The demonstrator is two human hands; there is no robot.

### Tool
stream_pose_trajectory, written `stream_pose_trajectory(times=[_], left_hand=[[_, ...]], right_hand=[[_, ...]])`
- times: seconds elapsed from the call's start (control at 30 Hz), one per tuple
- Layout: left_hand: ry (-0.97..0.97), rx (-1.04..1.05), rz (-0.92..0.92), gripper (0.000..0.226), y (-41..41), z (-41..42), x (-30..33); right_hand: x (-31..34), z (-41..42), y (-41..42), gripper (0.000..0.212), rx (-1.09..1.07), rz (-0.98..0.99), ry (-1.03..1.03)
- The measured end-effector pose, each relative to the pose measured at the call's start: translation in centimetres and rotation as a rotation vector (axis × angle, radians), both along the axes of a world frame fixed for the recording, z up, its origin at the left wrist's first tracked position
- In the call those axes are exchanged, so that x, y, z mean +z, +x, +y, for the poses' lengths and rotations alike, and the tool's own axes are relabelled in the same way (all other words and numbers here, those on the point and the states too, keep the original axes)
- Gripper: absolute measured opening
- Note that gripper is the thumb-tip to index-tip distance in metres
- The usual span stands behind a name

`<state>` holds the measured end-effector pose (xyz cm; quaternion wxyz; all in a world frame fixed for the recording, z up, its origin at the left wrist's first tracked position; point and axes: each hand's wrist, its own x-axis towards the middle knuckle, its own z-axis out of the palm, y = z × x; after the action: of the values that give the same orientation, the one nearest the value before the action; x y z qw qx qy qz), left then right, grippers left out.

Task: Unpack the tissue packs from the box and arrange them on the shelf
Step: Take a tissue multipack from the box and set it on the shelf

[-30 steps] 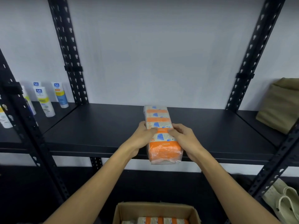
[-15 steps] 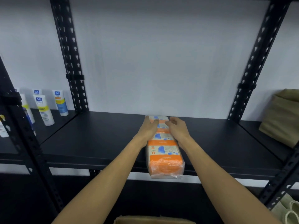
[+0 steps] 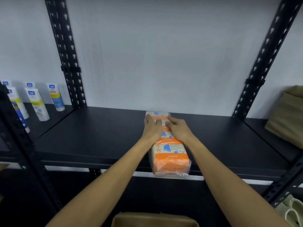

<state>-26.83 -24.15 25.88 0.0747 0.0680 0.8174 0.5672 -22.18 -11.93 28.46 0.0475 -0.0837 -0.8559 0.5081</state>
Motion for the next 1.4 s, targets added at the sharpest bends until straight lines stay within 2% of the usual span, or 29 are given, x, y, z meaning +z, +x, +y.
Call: stream_pose_trajectory(times=[0.1, 0.2, 0.3, 0.43, 0.57, 0.63, 0.93, 1.17, 1.3, 1.4], left_hand=[[0.022, -0.042, -0.024, 0.072, -1.4, -0.7, 0.0], [0.001, -0.083, -0.030, 0.085, -2.7, -2.0, 1.4], [-0.152, -0.068, 0.063, 0.077, -3.5, -3.1, 3.8], [-0.388, -0.147, 0.190, 0.074, -4.7, -2.3, 4.6], [-0.746, -0.282, 0.340, 0.078, -5.1, -0.2, 3.7], [-0.877, -0.308, 0.413, 0.079, -5.2, 0.4, 3.0], [-0.720, -0.240, 0.395, 0.070, -5.2, 0.0, 1.5], [-0.744, -0.200, 0.420, 0.072, -5.0, 0.0, 1.1], [-0.710, -0.207, 0.372, 0.070, -4.9, -0.1, 1.6], [-0.649, -0.264, 0.322, 0.070, -5.1, -0.8, 2.5]], right_hand=[[0.4, -0.1, 1.0, 0.033, -0.015, 0.067, 0.086], [0.2, -0.6, 3.5, 0.039, -0.052, 0.128, 0.171], [0.1, -1.7, 6.8, 0.042, 0.005, 0.134, 0.228], [-0.3, -3.6, 9.4, 0.043, 0.007, 0.302, 0.590], [-1.9, -6.3, 10.2, 0.070, 0.022, 0.277, 0.842], [-2.9, -6.6, 9.9, 0.075, -0.002, 0.266, 0.930], [-6.1, -6.1, 8.5, 0.050, -0.197, 0.595, 0.950], [-7.3, -4.9, 7.3, 0.045, -0.261, 0.817, 0.950], [-6.7, -4.3, 7.1, 0.043, -0.230, 0.819, 0.926], [-5.8, -3.8, 7.4, 0.044, -0.177, 0.745, 0.911]])
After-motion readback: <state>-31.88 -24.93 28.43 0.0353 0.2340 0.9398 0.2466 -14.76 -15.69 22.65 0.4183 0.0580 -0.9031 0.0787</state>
